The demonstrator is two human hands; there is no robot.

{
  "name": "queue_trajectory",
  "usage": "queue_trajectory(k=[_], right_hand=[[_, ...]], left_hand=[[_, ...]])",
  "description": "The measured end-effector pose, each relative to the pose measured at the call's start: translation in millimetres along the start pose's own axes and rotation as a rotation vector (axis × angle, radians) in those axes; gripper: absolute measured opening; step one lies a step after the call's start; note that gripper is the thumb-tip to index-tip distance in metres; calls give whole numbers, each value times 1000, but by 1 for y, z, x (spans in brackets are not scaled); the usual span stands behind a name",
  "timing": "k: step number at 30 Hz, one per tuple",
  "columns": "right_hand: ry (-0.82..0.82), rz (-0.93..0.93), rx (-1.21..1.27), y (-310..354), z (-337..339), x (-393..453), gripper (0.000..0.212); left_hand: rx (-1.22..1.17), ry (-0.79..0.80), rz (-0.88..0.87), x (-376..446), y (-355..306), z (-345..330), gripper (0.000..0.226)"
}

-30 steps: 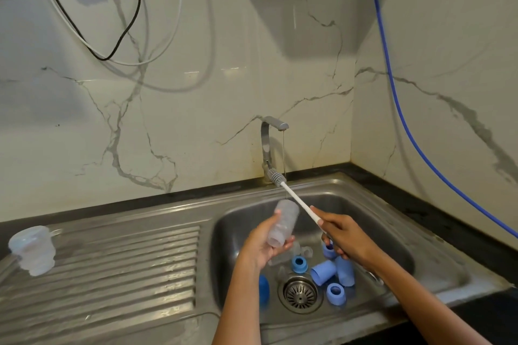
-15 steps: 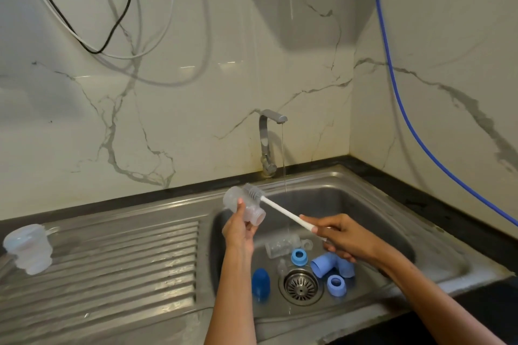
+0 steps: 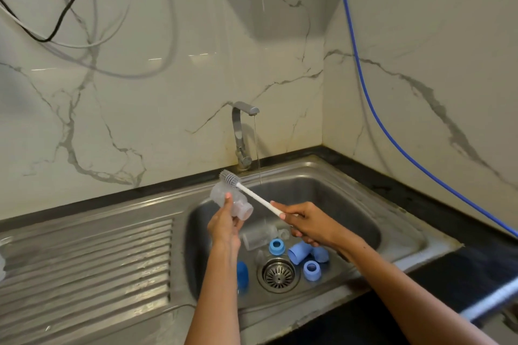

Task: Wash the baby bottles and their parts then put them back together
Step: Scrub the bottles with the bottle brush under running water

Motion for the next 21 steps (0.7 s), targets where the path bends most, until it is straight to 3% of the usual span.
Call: queue_trajectory(k=[6, 11, 13, 17, 21], right_hand=[[172, -47, 107, -4, 6, -17, 32], [-16, 22, -28, 2, 2, 1, 36], [-13, 5, -23, 1, 2, 4, 34], [150, -48, 58, -11, 5, -11, 31], [82, -35, 9, -15, 8, -8, 32]], left_hand=[[-228, -37, -30, 7, -19, 24, 44], [-8, 50, 31, -2, 7, -9, 22], [-55, 50, 25, -3, 5, -7, 31], [-262, 37, 34, 10, -15, 16, 53], [-126, 99, 45, 3, -8, 0, 49]])
Point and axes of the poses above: each hand's wrist, its own x-axis towards the middle knuckle, its own z-axis out of the back of the hand, y = z × x, the point moved 10 cm from there along x, towards the middle knuckle, and after that the axes turned 9 degrees about z, right-handed, at the moved point
